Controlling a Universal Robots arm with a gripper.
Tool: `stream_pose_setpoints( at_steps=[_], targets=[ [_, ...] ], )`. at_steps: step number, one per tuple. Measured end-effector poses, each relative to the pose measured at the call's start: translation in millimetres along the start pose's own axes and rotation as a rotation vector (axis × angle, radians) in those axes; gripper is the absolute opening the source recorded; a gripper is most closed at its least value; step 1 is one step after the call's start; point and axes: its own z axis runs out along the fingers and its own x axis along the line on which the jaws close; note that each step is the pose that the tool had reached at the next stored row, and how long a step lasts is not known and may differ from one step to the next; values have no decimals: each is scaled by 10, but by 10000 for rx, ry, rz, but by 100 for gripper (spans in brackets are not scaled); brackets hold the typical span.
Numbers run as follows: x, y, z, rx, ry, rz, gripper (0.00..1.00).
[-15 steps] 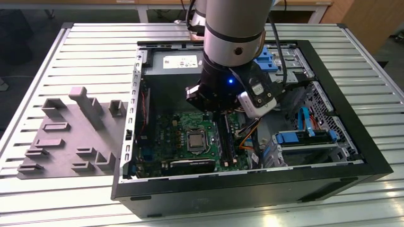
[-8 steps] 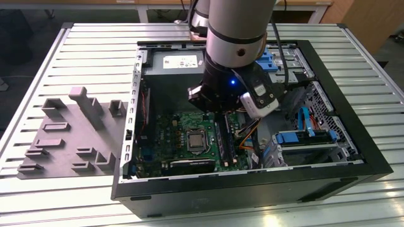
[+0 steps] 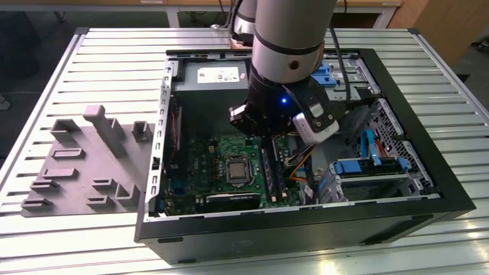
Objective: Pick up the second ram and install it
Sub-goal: 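Insert the second ram into the second slot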
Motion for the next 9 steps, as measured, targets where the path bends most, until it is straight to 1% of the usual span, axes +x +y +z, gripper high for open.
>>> stream_pose_setpoints(
  at_steps=[9],
  targets=[
    [-19,-1,25,0,0,0,11]
  ],
)
